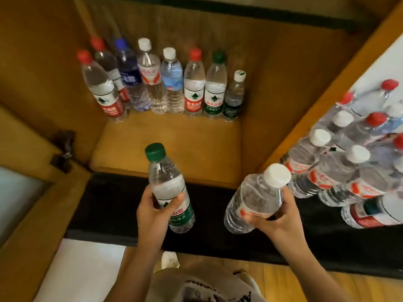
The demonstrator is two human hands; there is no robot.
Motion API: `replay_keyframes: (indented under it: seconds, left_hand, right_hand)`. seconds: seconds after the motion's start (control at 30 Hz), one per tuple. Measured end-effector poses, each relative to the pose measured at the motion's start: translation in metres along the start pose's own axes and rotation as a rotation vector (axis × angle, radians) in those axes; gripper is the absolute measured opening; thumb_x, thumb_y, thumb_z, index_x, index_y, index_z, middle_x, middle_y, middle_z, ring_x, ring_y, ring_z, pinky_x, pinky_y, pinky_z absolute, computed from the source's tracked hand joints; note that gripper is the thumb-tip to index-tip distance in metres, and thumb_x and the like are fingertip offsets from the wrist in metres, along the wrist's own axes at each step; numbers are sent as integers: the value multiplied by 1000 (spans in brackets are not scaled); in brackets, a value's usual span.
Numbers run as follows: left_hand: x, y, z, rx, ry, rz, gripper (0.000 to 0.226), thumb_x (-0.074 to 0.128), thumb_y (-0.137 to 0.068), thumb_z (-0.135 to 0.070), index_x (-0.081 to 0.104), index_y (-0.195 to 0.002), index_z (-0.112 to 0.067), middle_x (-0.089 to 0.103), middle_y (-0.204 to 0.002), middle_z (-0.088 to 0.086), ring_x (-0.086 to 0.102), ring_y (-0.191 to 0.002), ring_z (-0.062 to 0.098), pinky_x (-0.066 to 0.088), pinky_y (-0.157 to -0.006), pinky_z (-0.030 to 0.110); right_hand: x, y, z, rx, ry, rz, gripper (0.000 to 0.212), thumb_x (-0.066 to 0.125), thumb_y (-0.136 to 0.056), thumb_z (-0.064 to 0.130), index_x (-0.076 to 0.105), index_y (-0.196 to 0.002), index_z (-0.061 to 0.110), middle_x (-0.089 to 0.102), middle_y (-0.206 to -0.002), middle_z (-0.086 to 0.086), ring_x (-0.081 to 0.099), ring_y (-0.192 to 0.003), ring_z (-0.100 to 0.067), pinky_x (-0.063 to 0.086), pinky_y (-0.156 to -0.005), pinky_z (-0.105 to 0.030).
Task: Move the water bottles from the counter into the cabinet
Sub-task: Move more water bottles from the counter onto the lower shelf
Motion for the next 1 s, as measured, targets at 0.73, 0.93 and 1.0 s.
replay_keyframes:
  seconds: [0.73,0.93,1.0]
  left_hand:
    - [-80,-172,-38,196,-158,12,68,83,-60,-20,49,-118,-27,59,-106,-22,54,-101,-13,42,-82,7]
    - [-80,-180,-35,212,-156,15,74,83,-62,-21,48,-127,-18,60,-119,-8,56,-111,3,45,-94,23]
    - [-80,-180,-33,218,-154,17,74,83,-62,-22,47,-127,-17,61,-119,-7,56,-111,0,45,-92,17]
  right_hand:
    - [187,-124,6,-42,17,-42,85,85,-55,9,38,-116,46,50,-119,21,49,-108,14,42,-84,-2]
    - [183,-115,-8,33,73,25,86,81,-63,18,31,-123,53,47,-120,39,44,-113,18,40,-84,1]
    - [183,-112,-16,80,112,52,77,79,-66,18,34,-118,53,50,-115,39,46,-109,20,41,-80,1]
Point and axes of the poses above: each hand's wrist, its own y-axis away from the middle knuckle, its own x-axis out of the palm, z = x × y, the point moved 2 cm from there along -y, towards the middle knuckle
